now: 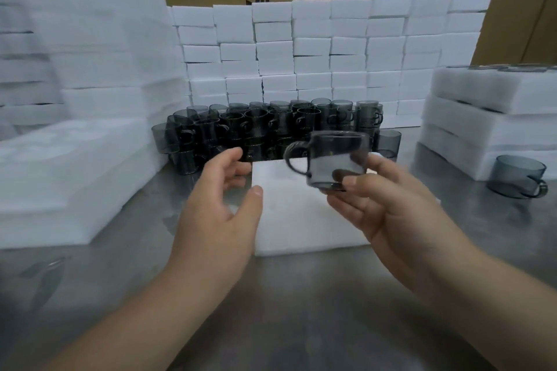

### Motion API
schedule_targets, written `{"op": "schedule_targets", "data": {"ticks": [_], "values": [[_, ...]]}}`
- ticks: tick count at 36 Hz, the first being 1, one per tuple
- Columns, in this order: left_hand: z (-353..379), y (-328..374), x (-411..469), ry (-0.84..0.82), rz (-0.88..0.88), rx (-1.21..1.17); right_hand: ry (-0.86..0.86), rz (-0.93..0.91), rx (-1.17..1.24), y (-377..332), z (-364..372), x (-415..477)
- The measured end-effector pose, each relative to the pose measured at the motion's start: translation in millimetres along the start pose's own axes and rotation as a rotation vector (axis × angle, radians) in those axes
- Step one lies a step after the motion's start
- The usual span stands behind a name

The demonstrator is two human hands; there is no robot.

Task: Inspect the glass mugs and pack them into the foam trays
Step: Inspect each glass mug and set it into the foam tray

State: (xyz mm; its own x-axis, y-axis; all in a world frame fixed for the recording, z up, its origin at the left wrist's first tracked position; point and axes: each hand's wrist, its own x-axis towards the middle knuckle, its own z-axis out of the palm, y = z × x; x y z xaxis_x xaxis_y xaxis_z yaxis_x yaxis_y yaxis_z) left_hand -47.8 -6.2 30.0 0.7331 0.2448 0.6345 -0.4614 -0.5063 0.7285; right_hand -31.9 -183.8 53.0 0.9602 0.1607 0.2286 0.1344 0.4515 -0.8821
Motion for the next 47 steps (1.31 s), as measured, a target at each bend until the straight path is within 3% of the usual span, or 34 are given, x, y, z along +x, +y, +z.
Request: {"op": "schedule_targets", "data": {"ticks": [6,10,17,23,31,47], "values": [[-0.1,-17.4,9.3,-0.203,-0.253,0.174,0.058,-0.126,-0.143,-8.0,-9.2,8.0],[3.4,-19.0,7.9,-0.316,-0.266,0.144,0.140,-0.185,-0.422,-5.9,-14.3,10.8],[3.0,-17.8,4.1,-0.302,-0.241,0.191,0.203,-0.254,-0.742,2.2,-13.8,12.9],[3.6,-15.9,0.6,-0.334,-0.228,0.256,0.186,-0.297,-0.846,-1.5,-6.1,21.3],[0.7,-17.6,1.1,-0.349,-0.217,0.310,0.016,-0.346,-1.203,6.0,13.4,30.9],[0.1,-22.4,3.5,-0.373,-0.204,0.336,-0.077,-0.441,-1.499,28.0,26.7,34.7]]}}
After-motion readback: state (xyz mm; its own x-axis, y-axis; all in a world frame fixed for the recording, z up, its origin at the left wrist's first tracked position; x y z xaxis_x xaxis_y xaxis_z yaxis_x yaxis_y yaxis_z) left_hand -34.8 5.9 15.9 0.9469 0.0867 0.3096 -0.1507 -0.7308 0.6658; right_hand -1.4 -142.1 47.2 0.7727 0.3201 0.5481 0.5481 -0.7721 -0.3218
